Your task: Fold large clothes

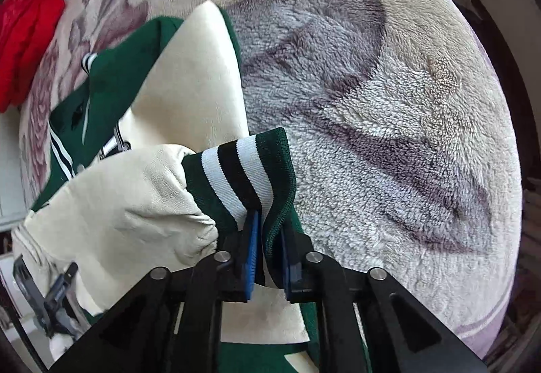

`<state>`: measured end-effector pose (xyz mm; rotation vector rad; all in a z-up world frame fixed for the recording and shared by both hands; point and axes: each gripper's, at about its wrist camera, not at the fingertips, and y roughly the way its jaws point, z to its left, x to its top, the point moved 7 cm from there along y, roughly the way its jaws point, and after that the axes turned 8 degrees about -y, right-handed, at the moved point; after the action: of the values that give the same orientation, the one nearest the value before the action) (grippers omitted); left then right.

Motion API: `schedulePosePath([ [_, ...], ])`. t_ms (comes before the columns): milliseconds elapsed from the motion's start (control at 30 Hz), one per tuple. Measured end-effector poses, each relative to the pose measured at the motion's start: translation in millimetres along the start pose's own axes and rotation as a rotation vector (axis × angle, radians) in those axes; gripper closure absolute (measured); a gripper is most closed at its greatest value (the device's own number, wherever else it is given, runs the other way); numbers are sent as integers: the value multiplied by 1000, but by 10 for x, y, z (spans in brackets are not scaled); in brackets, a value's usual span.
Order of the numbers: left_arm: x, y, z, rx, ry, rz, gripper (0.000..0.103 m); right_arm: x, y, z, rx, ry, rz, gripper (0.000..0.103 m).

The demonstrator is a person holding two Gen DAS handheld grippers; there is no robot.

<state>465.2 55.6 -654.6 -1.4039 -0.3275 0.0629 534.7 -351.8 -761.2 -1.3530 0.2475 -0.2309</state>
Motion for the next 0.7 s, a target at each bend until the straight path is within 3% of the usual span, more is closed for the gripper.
schedulePosePath([
  [33,-11,-71,23,11,1,1,3,-24,-50,25,-12,-1,5,76],
  [100,6,-349,16,31,0,-21,3,-43,-235,80,0,6,-6,74],
  [200,204,-800,-167,-28,-7,-89,3,-6,-573,279,37,2,-71,63],
  [267,454,-920,-518,-94,19,-75,3,121,-658,599,75,-41,-94,46],
  [300,589,-901,-708,-126,27,-60,3,243,-662,828,119,-65,-89,45],
  [333,691,-864,-827,-114,31,-62,3,321,-611,1071,182,-88,-76,45],
  [400,949,-652,-1043,-15,85,-82,3,558,-390,1668,325,-139,-28,45],
  [567,1294,54,-1217,271,245,-114,3,896,479,2811,466,-250,94,45],
  [700,1279,163,-1166,235,223,-121,3,1042,1079,3228,567,-236,187,45],
])
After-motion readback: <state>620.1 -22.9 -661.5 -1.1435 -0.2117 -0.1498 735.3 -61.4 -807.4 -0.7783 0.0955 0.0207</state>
